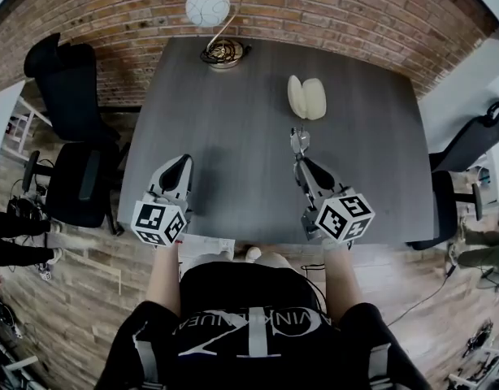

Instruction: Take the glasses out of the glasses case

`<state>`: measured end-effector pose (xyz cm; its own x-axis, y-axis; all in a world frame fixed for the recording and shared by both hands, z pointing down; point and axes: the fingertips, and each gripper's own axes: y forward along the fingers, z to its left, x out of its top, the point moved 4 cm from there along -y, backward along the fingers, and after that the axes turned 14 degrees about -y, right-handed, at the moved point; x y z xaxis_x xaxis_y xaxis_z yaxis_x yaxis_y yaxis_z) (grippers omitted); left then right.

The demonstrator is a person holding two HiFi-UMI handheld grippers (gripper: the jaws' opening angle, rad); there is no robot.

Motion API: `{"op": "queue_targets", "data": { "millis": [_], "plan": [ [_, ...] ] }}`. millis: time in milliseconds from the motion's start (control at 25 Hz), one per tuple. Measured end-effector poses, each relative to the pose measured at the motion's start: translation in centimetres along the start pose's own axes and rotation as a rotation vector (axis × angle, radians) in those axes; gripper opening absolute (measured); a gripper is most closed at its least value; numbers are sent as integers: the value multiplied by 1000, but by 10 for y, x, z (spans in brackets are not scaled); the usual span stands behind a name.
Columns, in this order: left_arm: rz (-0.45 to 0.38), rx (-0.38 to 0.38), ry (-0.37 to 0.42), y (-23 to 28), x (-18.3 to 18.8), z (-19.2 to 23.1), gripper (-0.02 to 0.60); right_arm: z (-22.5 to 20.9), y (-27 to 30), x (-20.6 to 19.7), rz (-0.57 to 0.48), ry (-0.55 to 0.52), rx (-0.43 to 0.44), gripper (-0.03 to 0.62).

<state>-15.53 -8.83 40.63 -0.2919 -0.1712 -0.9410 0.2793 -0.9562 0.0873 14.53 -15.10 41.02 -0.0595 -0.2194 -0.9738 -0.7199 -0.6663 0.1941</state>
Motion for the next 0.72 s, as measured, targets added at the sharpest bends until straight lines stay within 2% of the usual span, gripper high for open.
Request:
{"op": "queue_targets", "data": {
  "millis": [720],
  "plan": [
    [-22, 7, -8, -7, 6, -1, 18, -1, -10, 4, -16, -7, -3, 35]
  ]
}}
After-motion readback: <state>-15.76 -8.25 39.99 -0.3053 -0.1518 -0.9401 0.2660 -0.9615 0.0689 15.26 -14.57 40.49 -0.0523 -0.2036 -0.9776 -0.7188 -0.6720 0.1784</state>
